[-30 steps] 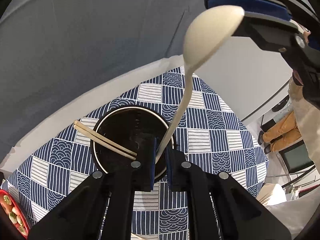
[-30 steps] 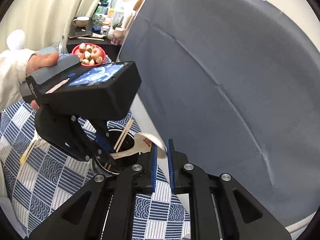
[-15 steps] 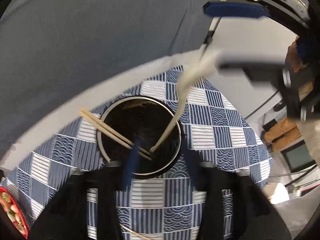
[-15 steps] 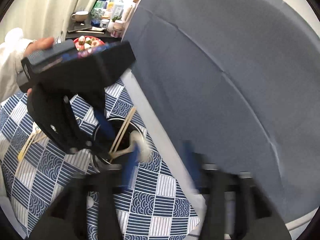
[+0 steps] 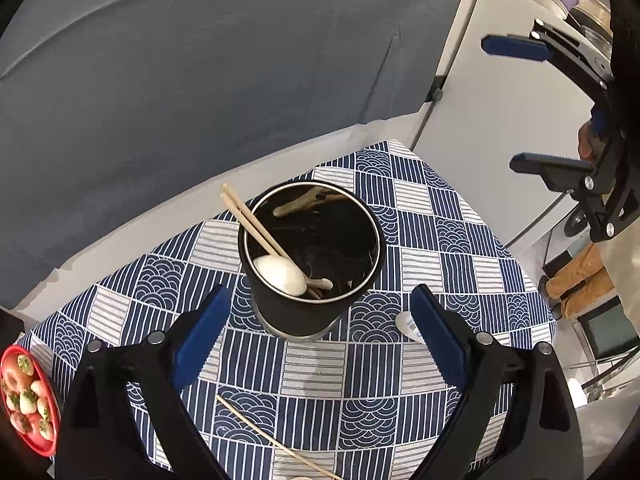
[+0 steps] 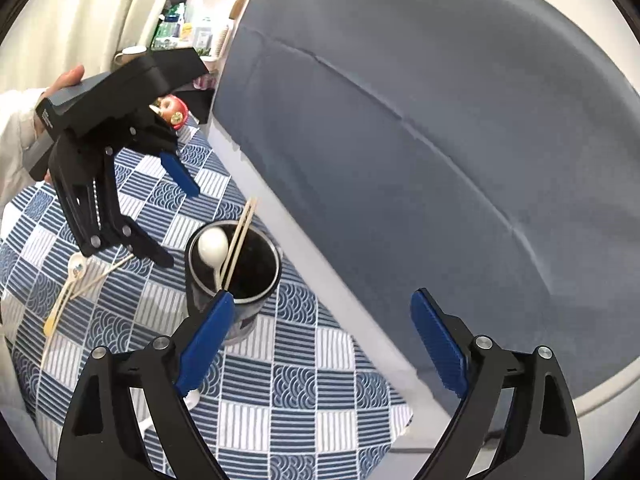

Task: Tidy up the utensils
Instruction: 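Move both open tools toward the white spoon with a barcode sticker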

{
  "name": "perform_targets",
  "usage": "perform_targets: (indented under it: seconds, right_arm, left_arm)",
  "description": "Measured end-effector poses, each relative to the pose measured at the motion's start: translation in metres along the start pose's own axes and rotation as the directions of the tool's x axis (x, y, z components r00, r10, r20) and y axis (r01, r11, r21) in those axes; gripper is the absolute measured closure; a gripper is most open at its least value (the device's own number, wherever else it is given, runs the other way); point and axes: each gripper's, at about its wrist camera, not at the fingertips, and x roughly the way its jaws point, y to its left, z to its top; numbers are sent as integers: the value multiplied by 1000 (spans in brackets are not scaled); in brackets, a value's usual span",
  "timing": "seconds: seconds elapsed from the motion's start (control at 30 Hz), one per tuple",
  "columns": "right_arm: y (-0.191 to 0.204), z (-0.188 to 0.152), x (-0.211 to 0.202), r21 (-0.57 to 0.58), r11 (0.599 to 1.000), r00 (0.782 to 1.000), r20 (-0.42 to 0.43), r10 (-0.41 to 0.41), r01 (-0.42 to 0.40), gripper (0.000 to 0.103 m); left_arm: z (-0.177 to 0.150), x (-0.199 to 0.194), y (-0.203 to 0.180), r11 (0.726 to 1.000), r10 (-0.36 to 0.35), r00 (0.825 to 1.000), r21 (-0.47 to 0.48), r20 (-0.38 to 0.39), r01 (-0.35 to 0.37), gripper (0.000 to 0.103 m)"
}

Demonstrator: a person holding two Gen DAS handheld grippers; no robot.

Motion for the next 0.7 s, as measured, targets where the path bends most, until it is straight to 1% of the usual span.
perform_targets:
  seconds: [0.13, 0.23, 0.3, 0.43, 0.63, 0.7]
  right_arm:
    - [4, -15, 3, 33, 999, 999, -32, 13, -12, 17]
    - [7, -28, 7, 62, 998, 998, -56, 27, -23, 17]
    - [10, -38, 11, 89, 995, 996, -75, 46, -40, 17]
    - [17, -62, 20, 132, 990, 990, -119, 73, -57, 17]
    - [29, -94, 30, 215, 969, 976, -149, 158, -124, 16]
    - [35, -105, 32, 245, 960, 970, -165, 181, -137, 16]
  left_arm:
    - [-8, 3, -4, 1000, -19, 1000, -19, -8, 19, 12]
    - [-13, 9, -9, 1000, -10, 1000, -24, -8, 10, 11]
    - [-18, 16, -14, 999, -30, 999, -36, -17, 30, 11]
    - [-29, 33, -23, 999, -33, 998, -43, -52, 31, 10]
    - [-46, 61, -32, 996, -76, 990, -65, -121, 68, 10]
    - [-52, 71, -34, 992, -103, 985, -81, -141, 92, 10]
